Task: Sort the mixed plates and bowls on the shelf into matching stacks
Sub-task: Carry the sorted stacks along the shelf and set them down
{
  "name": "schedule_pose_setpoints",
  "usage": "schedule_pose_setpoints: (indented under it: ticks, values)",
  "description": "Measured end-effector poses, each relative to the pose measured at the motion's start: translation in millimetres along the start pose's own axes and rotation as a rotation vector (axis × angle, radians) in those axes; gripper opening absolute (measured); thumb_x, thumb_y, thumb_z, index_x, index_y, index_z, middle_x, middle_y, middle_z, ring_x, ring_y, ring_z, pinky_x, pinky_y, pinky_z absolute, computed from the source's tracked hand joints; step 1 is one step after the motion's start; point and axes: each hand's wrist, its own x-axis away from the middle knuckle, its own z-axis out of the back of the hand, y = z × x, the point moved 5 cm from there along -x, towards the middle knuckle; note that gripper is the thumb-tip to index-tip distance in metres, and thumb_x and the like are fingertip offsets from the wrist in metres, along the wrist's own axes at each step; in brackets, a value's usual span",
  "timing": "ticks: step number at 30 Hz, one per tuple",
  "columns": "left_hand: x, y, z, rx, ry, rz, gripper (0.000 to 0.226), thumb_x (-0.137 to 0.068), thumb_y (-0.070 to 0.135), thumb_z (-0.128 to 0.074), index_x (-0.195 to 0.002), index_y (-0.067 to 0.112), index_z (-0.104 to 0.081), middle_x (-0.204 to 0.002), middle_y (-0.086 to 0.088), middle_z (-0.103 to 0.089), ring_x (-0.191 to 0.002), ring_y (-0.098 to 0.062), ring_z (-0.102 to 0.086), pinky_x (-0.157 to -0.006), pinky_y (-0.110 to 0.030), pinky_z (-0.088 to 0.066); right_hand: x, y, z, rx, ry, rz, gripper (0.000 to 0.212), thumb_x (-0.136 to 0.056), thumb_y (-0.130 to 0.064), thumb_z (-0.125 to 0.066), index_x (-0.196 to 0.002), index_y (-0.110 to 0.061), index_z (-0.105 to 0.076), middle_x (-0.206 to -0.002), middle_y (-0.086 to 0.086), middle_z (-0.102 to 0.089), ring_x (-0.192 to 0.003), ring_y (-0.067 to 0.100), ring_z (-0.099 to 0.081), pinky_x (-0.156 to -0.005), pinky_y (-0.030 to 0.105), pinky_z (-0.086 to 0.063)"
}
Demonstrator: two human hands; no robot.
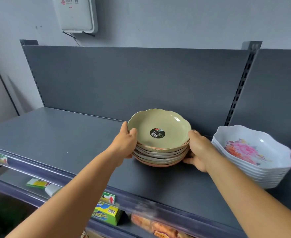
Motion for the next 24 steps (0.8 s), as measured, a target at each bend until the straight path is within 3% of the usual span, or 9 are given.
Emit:
schedule_pose_setpoints:
  ticks: [3,6,11,17,20,24]
  values:
    - [3.7,-2.5,-4.3,0.085,0.005,0.017,0.036,-0.092,0.025,-0.026,-0.119,0.041,-0.044,-0.105,-0.007,-0.060,-0.083,-0.021,-0.056,-0.078,-0.042,-0.056,0.6,3.4,-3.0,-0.084,-0.036,-0.029,0.037,-0.097,-0.028,-0.031,-0.127,-0.028,-0.052,-0.127,0.003,-0.059,-0.112,0.028,-0.056,-0.088,0.052,-0.050]
    - [3.6,-5.2,0.6,0.109,0.034,0.018,0.049,-0.088,0.022,-0.024,-0.128,0.046,-0.038,-0.097,-0.008,-0.056,-0.079,-0.020,-0.052,-0.073,-0.041,-0.054,0.8,4.7,-8.7,-0.105,-0.075,-0.002,0.038,-0.098,-0.023,-0.032,-0.128,-0.035,-0.051,-0.125,-0.002,-0.060,-0.111,0.025,-0.057,-0.092,0.053,-0.049]
    - [0.8,-14.4,18.7,0.122,0.109,0.016,0.064,-0.091,0.021,-0.023,-0.147,0.049,-0.010,-0.096,-0.003,-0.050,-0.079,-0.021,-0.046,-0.069,-0.036,-0.047,6.1,1.5,-33.6,-0.059,-0.162,0.048,0.044,-0.099,-0.017,-0.029,-0.125,-0.047,-0.048,-0.119,-0.008,-0.063,-0.107,0.020,-0.060,-0.077,0.040,-0.052]
    - [-0.6,-23.8,66.6,0.144,0.213,-0.007,0.050,-0.096,0.024,-0.023,-0.141,0.047,-0.022,-0.093,0.006,-0.054,-0.082,-0.022,-0.053,-0.068,-0.035,-0.052,6.2,-11.2,-81.2,-0.026,-0.198,0.080,0.046,-0.099,-0.018,-0.032,-0.136,-0.042,-0.042,-0.120,-0.005,-0.061,-0.103,0.020,-0.060,-0.070,0.037,-0.052]
    - [-6.9,-37.4,101.6,0.111,0.253,0.006,0.056,-0.095,0.025,-0.024,-0.145,0.046,-0.013,-0.093,-0.001,-0.055,-0.079,-0.023,-0.052,-0.070,-0.038,-0.053,5.1,-19.2,-119.4,0.004,-0.225,0.097,0.046,-0.099,-0.018,-0.033,-0.139,-0.040,-0.038,-0.123,-0.003,-0.058,-0.106,0.022,-0.057,-0.076,0.041,-0.051]
    - [-20.7,-55.1,160.9,0.114,0.288,0.012,0.056,-0.095,0.023,-0.023,-0.145,0.046,-0.014,-0.092,-0.001,-0.053,-0.078,-0.023,-0.051,-0.069,-0.038,-0.055,1.2,-26.6,-184.1,0.026,-0.267,0.110,0.045,-0.098,-0.020,-0.034,-0.139,-0.039,-0.036,-0.122,-0.002,-0.058,-0.106,0.023,-0.057,-0.070,0.038,-0.052]
